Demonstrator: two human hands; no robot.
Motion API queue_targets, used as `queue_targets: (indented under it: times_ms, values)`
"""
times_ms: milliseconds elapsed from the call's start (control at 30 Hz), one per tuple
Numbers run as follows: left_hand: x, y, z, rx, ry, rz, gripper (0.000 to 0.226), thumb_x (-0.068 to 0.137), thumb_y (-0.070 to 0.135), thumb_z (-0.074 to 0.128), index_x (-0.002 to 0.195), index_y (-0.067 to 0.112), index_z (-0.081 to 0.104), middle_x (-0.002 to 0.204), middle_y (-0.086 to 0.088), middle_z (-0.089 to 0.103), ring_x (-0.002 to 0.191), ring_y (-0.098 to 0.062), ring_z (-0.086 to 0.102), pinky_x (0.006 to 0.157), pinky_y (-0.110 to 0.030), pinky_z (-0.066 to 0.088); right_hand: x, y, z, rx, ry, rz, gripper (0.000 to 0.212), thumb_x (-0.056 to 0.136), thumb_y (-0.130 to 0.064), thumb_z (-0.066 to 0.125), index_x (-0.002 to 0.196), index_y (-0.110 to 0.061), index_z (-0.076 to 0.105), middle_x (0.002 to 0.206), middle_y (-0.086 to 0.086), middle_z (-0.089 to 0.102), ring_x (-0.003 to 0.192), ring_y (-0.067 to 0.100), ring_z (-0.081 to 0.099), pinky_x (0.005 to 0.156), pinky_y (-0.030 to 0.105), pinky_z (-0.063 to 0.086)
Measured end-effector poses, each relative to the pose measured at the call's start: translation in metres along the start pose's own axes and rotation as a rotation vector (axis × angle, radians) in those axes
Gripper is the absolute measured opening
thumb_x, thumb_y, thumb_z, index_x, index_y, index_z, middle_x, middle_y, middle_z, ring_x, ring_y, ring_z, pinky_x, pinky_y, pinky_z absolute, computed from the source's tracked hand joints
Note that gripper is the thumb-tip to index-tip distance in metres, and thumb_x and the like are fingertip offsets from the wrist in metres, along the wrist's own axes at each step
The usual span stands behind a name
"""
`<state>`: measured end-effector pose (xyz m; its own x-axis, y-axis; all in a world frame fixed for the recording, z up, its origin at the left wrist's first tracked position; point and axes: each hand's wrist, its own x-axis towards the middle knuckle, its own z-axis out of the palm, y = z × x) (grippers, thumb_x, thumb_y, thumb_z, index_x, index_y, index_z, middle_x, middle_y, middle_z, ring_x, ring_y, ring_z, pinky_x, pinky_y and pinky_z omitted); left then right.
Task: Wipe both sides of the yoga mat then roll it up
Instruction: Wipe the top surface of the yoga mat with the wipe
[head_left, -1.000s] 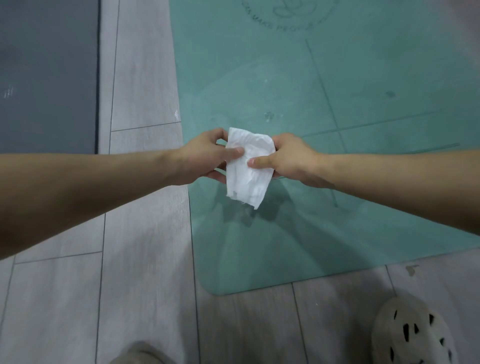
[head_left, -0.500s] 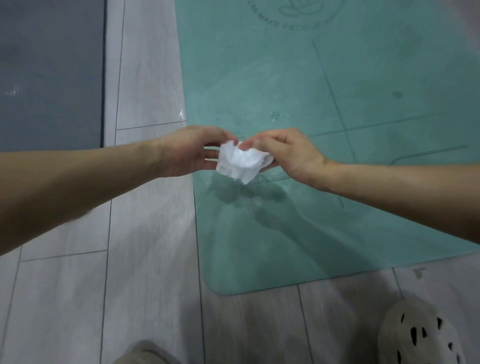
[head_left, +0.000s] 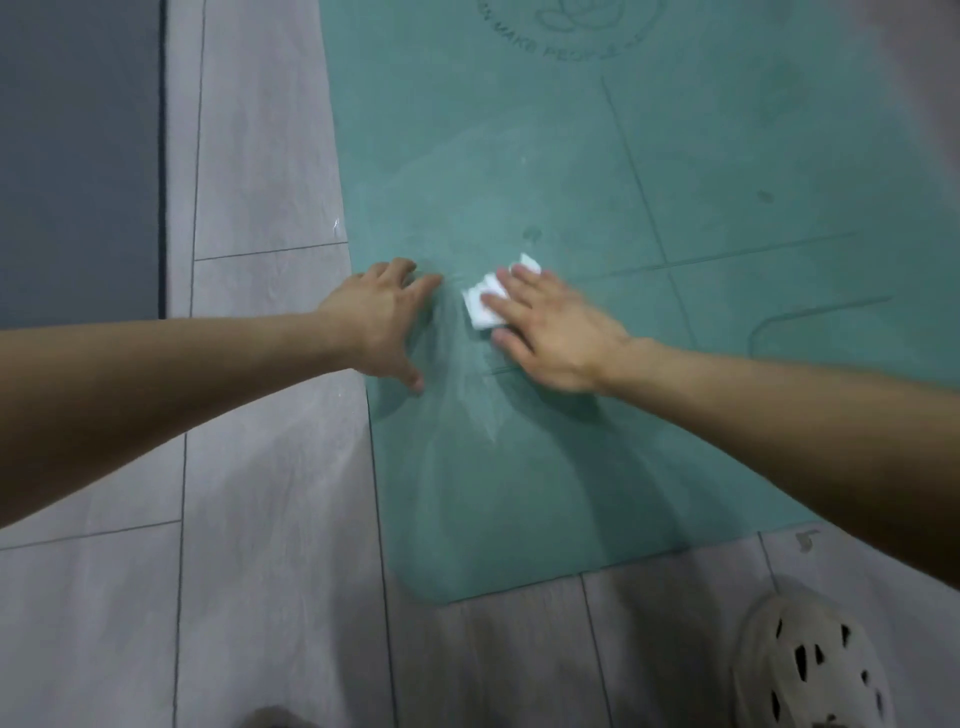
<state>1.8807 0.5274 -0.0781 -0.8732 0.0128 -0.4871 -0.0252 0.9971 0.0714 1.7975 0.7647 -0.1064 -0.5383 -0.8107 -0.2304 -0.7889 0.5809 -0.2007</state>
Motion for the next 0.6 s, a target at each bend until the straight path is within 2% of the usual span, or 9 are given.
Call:
queue_targets:
  times_ms: [33,67,100,200,333,500,600]
  values:
    - [0.001,-0.001,0.003,0.042,-0.029,0.002,0.147,0.05,0.074,0.092,0.164,0.026,0.013,0.161,-0.013,0.027,0.146,-0.036,0.036,0.118,-0.048,0.039,-0.009,-0.004,0.023,-0.016,-0.066,0.021,0.07,0.104,-0.057,0.028,0.167,-0.025,0.022,0.175,0.015,0.01,0.163,0.03,0.004,0.132,0.048,0.008]
    - [0.003,-0.002,0.008,0.064,-0.04,0.004,0.149,0.049,0.074,0.092,0.164,0.026,0.011,0.159,-0.012,0.028,0.144,-0.036,0.036,0.117,-0.047,0.039,-0.014,-0.007,0.04,-0.011,-0.063,0.046,0.075,0.103,-0.064,0.027,0.169,-0.03,0.014,0.177,0.011,-0.001,0.163,0.026,-0.009,0.132,0.048,0.003]
    - [0.004,-0.003,0.012,0.079,-0.029,0.006,0.149,0.047,0.074,0.092,0.163,0.025,0.012,0.157,-0.011,0.03,0.142,-0.035,0.038,0.116,-0.046,0.04,-0.014,-0.01,0.051,0.012,-0.018,0.08,0.076,0.103,-0.068,0.028,0.168,-0.033,0.011,0.177,0.008,-0.005,0.162,0.022,-0.014,0.132,0.047,0.0]
    - [0.005,-0.01,0.017,0.097,0.046,-0.018,0.15,0.038,0.081,0.089,0.158,0.022,0.022,0.149,-0.009,0.038,0.136,-0.033,0.042,0.113,-0.047,0.041,0.006,-0.015,0.058,0.057,0.096,0.172,0.071,0.104,-0.07,0.028,0.167,-0.039,0.017,0.177,0.007,0.001,0.163,0.021,-0.01,0.132,0.047,-0.001]
    - [0.005,-0.013,0.015,0.044,0.034,-0.074,0.155,0.031,0.089,0.085,0.156,0.018,0.028,0.149,-0.008,0.036,0.137,-0.033,0.04,0.115,-0.048,0.042,-0.005,-0.038,0.063,0.087,0.187,0.226,0.073,0.106,-0.064,0.03,0.167,-0.026,0.025,0.176,0.004,0.013,0.163,0.02,0.001,0.131,0.049,0.005]
    - [-0.001,-0.01,0.011,0.027,0.035,-0.07,0.154,0.031,0.087,0.086,0.156,0.015,0.029,0.149,-0.009,0.035,0.138,-0.034,0.038,0.113,-0.048,0.045,-0.087,-0.084,0.079,0.1,0.119,0.112,0.07,0.109,-0.059,0.028,0.168,-0.022,0.019,0.177,0.0,0.006,0.163,0.016,-0.005,0.132,0.048,0.005]
    - [-0.007,-0.005,0.01,-0.003,0.047,-0.092,0.154,0.036,0.08,0.091,0.158,0.014,0.027,0.154,-0.009,0.033,0.141,-0.033,0.037,0.115,-0.045,0.043,-0.009,-0.063,0.059,0.08,0.139,0.115,0.066,0.11,-0.054,0.02,0.168,-0.024,0.019,0.177,0.001,0.008,0.163,0.016,-0.002,0.132,0.047,0.002]
